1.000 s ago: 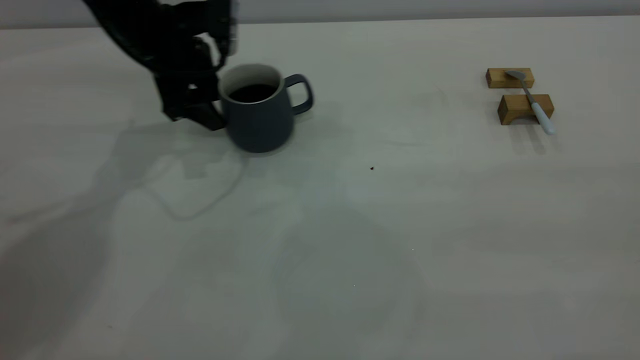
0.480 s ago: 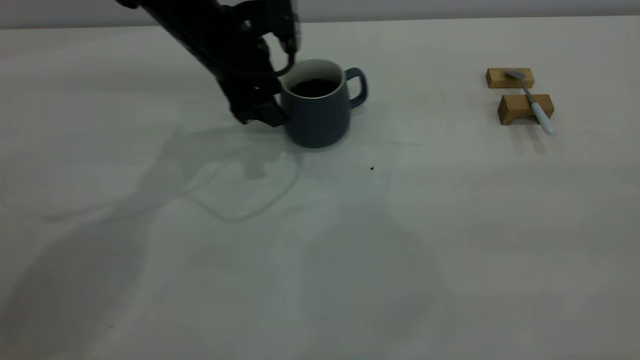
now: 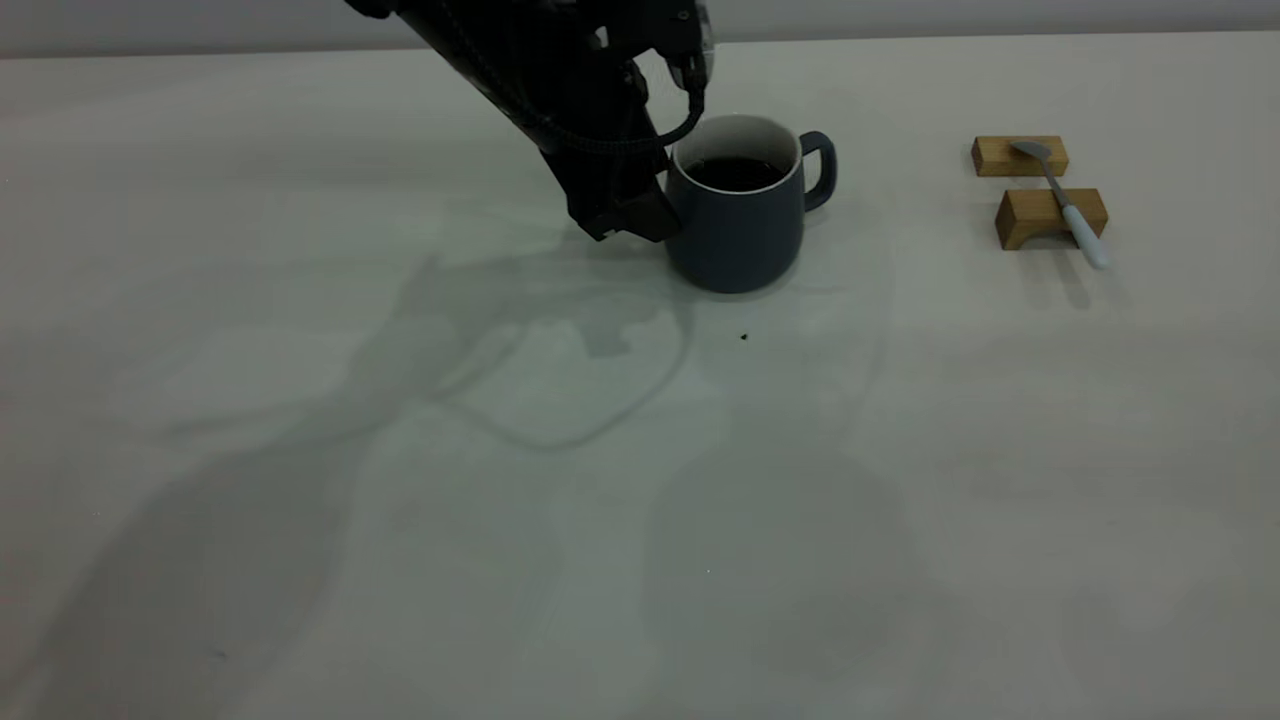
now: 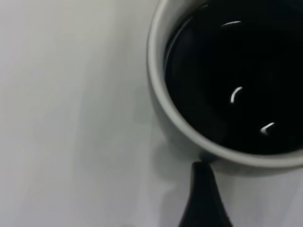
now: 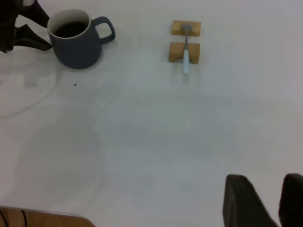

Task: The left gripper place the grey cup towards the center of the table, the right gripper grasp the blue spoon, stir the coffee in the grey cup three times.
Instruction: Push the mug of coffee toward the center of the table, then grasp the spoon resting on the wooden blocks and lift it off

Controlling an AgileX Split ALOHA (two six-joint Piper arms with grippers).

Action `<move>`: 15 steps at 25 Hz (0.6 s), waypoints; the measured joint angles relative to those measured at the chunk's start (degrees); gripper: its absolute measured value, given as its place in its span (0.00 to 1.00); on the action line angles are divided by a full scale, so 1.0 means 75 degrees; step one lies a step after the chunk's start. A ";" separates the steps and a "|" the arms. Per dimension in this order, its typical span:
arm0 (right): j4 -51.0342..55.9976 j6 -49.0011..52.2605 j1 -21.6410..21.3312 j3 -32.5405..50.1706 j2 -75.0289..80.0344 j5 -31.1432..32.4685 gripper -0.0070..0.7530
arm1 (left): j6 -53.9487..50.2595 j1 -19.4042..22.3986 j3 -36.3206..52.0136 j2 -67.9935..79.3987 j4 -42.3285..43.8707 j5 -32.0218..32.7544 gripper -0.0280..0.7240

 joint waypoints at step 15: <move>0.0000 0.0000 0.0000 0.0000 0.0000 0.0000 0.32 | -0.5918 0.0964 0.0000 -0.2394 0.3700 0.3578 0.82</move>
